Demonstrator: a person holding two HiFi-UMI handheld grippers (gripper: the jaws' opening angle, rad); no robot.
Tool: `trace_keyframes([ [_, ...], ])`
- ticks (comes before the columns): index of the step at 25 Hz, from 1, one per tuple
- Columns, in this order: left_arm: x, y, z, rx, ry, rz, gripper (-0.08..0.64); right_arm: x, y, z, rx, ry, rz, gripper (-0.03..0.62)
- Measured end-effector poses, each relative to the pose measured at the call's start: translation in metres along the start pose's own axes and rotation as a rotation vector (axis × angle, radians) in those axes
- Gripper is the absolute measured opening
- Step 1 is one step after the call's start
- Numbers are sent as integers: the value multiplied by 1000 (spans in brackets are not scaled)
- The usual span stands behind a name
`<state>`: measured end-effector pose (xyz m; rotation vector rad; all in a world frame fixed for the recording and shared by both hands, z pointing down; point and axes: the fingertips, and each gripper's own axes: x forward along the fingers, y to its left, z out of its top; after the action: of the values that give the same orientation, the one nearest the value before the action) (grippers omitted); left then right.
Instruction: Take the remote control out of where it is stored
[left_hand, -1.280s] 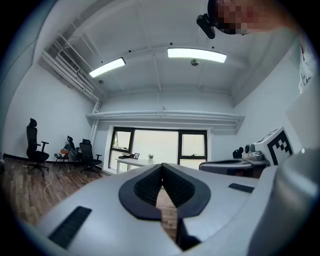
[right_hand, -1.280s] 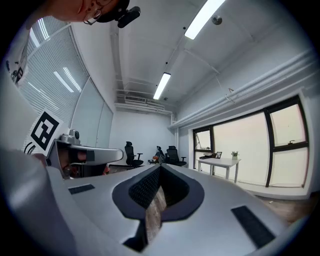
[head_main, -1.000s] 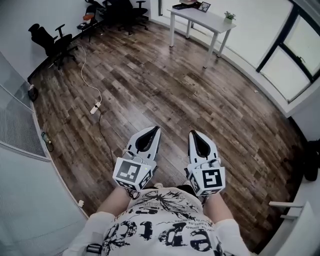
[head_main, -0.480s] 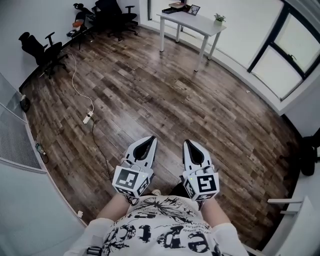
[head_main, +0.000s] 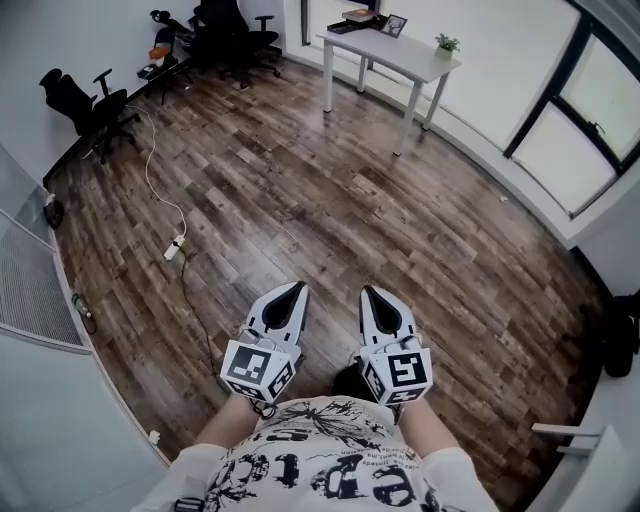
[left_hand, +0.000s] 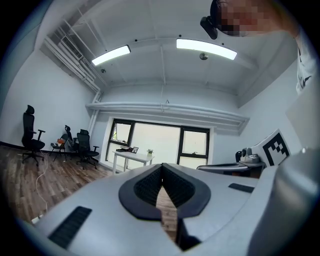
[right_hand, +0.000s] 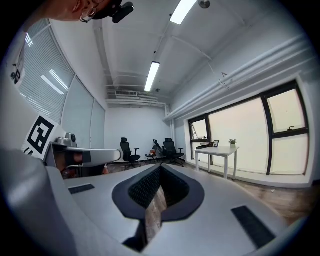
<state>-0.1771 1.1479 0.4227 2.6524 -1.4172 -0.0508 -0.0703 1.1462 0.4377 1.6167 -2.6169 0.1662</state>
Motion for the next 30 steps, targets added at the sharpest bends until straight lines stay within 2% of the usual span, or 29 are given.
trace_keyframes([
  [6, 95, -10, 13, -90, -17, -17, 9, 35, -96, 16, 19, -6, 12, 2],
  [10, 158, -27, 22, -38, -25, -49, 9, 55, -160, 27, 27, -5, 8, 2],
  [16, 229, -37, 13, -56, -3, -76, 9, 83, -222, 18, 43, 45, -4, 2],
  [21, 281, 4, 6, -45, 19, -70, 9, 127, -249, 9, 67, 66, -59, 2],
  [25, 328, 39, 16, -6, 12, -145, 9, 185, -268, 20, 61, 60, -118, 2],
  [27, 349, 67, 24, 21, 13, -175, 9, 222, -270, 28, 83, 54, -132, 2],
  [30, 377, 124, 43, 22, 9, -192, 9, 281, -267, 40, 107, 51, -151, 2],
])
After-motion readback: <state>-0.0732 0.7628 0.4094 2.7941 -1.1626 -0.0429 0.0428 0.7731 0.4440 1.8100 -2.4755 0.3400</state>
